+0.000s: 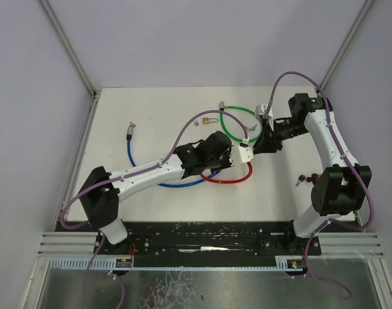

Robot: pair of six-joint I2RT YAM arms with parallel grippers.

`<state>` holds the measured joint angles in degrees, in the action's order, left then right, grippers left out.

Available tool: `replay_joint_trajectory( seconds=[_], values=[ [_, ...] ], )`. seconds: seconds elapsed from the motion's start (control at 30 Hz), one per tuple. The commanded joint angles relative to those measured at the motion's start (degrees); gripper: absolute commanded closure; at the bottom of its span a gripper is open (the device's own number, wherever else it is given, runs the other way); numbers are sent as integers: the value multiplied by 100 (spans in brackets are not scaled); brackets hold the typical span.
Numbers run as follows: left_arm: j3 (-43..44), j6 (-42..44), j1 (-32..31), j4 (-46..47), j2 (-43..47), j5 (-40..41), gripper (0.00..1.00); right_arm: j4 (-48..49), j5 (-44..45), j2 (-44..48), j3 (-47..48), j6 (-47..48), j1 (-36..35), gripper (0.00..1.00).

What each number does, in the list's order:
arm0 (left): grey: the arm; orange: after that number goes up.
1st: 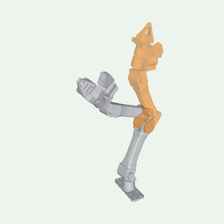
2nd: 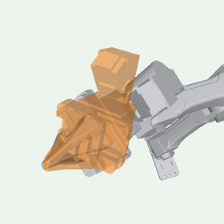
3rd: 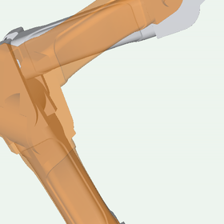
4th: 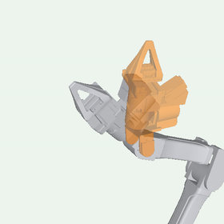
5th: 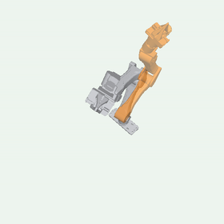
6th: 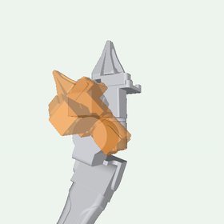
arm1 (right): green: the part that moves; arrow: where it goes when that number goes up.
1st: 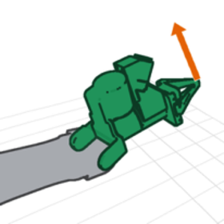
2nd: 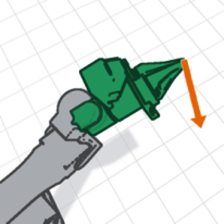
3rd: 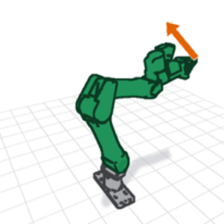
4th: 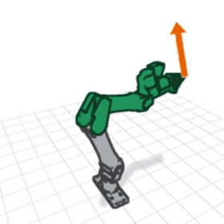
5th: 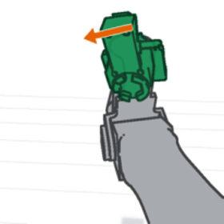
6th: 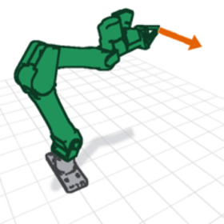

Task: Lock with the key
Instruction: Lock the lock at the center of the board.

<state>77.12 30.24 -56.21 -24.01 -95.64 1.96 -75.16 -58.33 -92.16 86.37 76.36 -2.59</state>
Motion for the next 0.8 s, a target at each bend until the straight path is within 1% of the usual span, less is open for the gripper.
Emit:
replay_joint_trajectory(
  seconds=[0.0,0.23,0.33,0.47,0.6,0.67,0.77],
  values=[
    [-11,-29,-90,175,-71,-321,100,-863,-383,-465,532,-438,-91,87],
    [-21,-36,-86,187,-69,-327,100,-861,-426,-691,679,-1425,-93,84],
    [-30,-39,-84,186,-57,-314,100,-856,-423,-682,674,-1642,-93,81],
    [-79,-47,-92,194,-29,-296,100,-571,-228,-507,608,-1839,-84,75],
    [-155,-53,-90,204,6,-267,100,-288,-171,-347,558,-2038,-54,62],
    [-188,-54,-85,204,39,-256,100,-202,-179,-122,571,-2071,-12,57],
    [-219,-67,-75,219,59,-253,100,-158,-217,-13,636,-2079,71,53]
  ],
)
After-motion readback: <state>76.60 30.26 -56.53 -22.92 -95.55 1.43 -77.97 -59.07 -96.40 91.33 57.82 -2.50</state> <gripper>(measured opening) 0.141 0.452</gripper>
